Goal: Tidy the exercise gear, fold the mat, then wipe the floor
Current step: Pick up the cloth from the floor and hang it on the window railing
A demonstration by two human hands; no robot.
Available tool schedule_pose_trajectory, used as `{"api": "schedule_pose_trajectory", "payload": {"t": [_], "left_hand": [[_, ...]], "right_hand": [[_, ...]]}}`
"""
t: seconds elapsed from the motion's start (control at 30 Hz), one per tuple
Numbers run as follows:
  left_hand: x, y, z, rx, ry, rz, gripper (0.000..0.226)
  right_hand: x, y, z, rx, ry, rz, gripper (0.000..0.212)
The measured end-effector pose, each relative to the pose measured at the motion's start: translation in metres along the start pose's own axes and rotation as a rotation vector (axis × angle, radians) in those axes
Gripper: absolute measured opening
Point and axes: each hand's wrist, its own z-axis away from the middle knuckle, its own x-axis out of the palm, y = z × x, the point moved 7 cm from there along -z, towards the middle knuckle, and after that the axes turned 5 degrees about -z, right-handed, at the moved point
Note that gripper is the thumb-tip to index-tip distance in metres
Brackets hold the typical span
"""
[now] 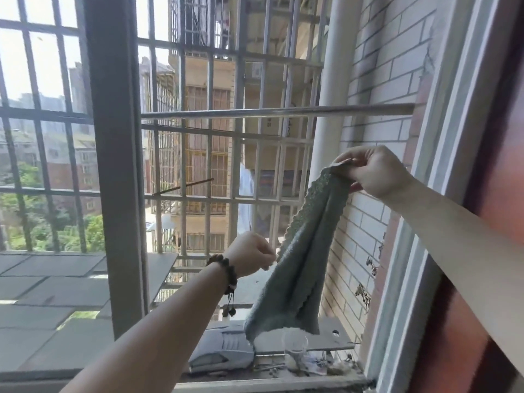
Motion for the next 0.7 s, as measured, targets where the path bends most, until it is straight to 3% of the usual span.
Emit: {"api": "schedule_pose_trajectory", "payload": {"t": [0.2,0.33,0.4,0.57,0.7], "left_hand": [[-0.009,0.011,-0.018,0.054,-0.045,0.298,0.014],[0.025,0.077,-0.028,0.226,-0.205,0.529,0.049],[0.034,0.109,-0.033,0.261,-0.193,0.625,0.056],[0.022,0.144,-0.045,0.359,0.052,0.535,0.026],[0.036,0.133,-0.041,0.338,-0.109,0.315,0.017]], "right_hand": [[-0.031,0.006,-0.001,0.045,0.086,0.067,0.009],[-0.034,0.002,0.001,0.055,0.094,0.159,0.015],[-0.036,-0.002,0.004,0.047,0.096,0.23,0.014],[-0.053,-0.007,0.013,0.069,0.145,0.309,0.026],[-0.062,-0.002,0.02,0.11,0.181,0.295,0.021]]}}
